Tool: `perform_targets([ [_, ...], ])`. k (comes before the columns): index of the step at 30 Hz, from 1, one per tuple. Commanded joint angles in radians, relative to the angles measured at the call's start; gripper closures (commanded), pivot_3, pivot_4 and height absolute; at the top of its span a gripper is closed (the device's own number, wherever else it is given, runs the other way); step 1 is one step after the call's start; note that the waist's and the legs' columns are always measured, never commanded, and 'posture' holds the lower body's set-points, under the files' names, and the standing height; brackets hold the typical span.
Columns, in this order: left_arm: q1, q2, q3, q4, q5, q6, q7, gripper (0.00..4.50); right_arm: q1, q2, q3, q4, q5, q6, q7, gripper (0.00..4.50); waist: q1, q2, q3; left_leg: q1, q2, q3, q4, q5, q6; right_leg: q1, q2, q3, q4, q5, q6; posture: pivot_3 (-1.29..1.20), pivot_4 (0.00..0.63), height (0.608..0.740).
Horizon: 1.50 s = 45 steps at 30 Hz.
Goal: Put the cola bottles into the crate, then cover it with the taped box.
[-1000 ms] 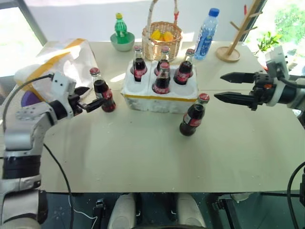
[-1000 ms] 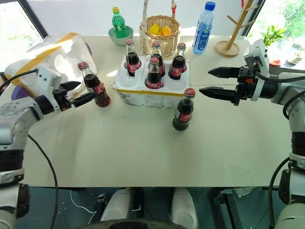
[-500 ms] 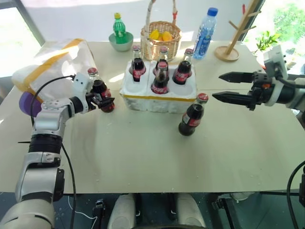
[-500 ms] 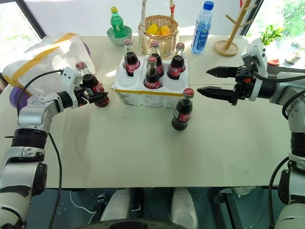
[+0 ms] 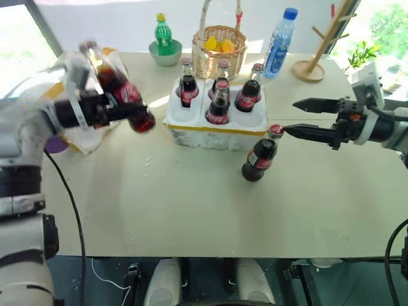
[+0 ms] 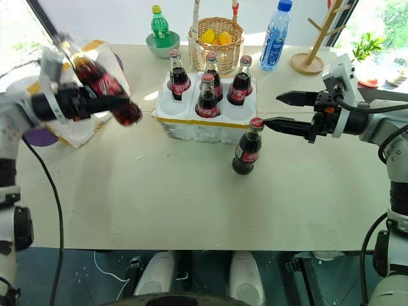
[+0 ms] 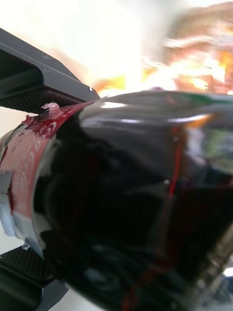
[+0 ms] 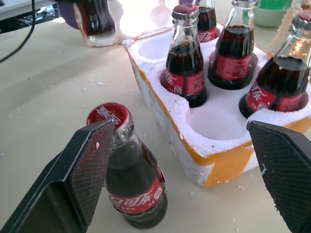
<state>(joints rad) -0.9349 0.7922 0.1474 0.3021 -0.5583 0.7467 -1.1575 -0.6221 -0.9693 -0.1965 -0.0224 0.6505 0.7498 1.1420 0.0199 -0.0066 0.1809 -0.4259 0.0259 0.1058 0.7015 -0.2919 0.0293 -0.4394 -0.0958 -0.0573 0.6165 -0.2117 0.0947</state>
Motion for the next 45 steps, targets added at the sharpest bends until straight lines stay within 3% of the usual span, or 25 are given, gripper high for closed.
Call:
perform_targets([
  [1,-0.133,-0.055,-0.034,0.122,0.051,-0.117,-0.008,1.70,0.001,-0.017,-0.052,-0.042,0.020,-0.001,-0.014,0.00,-0.004,0.000,0.000,0.000,-0.001,0.000,0.000,0.000,0.000,0.000,0.000,0.000,-0.001,0.000,0.001,0.00,0.150,0.740],
  [7,-0.289,-0.237,-0.132,0.461,0.224,-0.388,0.024,1.70,0.034,-0.008,-0.076,-0.082,0.034,0.013,-0.044,0.00,-0.007,0.000,0.000,0.001,-0.003,0.001,0.000,0.000,0.000,0.000,0.000,0.000,0.000,0.001,0.001,0.00,0.150,0.740],
  [20,-0.272,-0.330,-0.275,0.706,0.484,-0.642,0.064,1.70,0.099,-0.002,-0.100,-0.112,0.042,0.005,-0.097,0.00,-0.010,-0.001,0.001,-0.001,-0.001,0.001,0.000,0.000,0.001,-0.003,0.000,0.001,-0.001,0.001,0.001,0.00,0.150,0.740],
  [23,-0.278,-0.356,-0.264,0.733,0.489,-0.644,0.083,0.23,0.106,-0.001,-0.090,-0.107,0.023,-0.016,-0.108,0.00,-0.008,-0.001,0.001,0.000,-0.001,0.001,0.000,0.000,0.001,-0.002,0.000,0.001,0.000,0.001,0.001,0.00,0.150,0.740],
  [27,-0.290,-0.363,-0.223,0.734,0.467,-0.633,0.094,0.06,0.121,-0.012,-0.098,-0.087,0.005,-0.030,-0.114,0.00,-0.003,-0.001,0.000,0.000,-0.002,0.001,0.000,0.000,0.001,-0.001,0.000,0.001,0.000,0.001,0.001,0.00,0.150,0.740],
  [32,-0.275,-0.288,-0.130,0.553,0.365,-0.519,0.001,0.06,0.195,-0.034,-0.190,-0.102,0.011,-0.012,-0.140,0.00,-0.007,-0.002,0.001,-0.001,-0.002,0.001,0.001,-0.001,0.002,-0.002,-0.001,0.001,0.000,0.001,0.001,0.00,0.150,0.740],
  [39,-0.095,-0.042,-0.035,0.011,0.099,-0.074,-0.196,0.06,0.442,0.025,-0.331,-0.299,0.082,0.058,-0.195,0.00,-0.016,0.000,0.000,0.000,0.003,0.000,-0.001,-0.001,0.001,-0.002,0.001,0.001,0.002,0.001,0.001,0.00,0.150,0.740],
  [42,0.062,0.081,-0.052,-0.236,0.008,0.028,-0.291,0.06,0.523,0.100,-0.300,-0.398,0.089,0.053,-0.261,0.00,-0.018,0.000,0.000,0.003,0.004,0.000,0.000,0.000,0.001,0.000,0.002,0.002,0.001,0.001,0.001,0.00,0.150,0.740],
  [45,0.182,0.115,-0.070,-0.399,-0.011,0.049,-0.265,0.06,0.555,0.189,-0.220,-0.449,0.062,0.030,-0.341,0.00,-0.011,0.000,0.000,0.007,0.004,-0.002,0.000,0.000,0.000,0.005,0.001,0.002,0.000,0.000,0.001,0.00,0.150,0.740],
])
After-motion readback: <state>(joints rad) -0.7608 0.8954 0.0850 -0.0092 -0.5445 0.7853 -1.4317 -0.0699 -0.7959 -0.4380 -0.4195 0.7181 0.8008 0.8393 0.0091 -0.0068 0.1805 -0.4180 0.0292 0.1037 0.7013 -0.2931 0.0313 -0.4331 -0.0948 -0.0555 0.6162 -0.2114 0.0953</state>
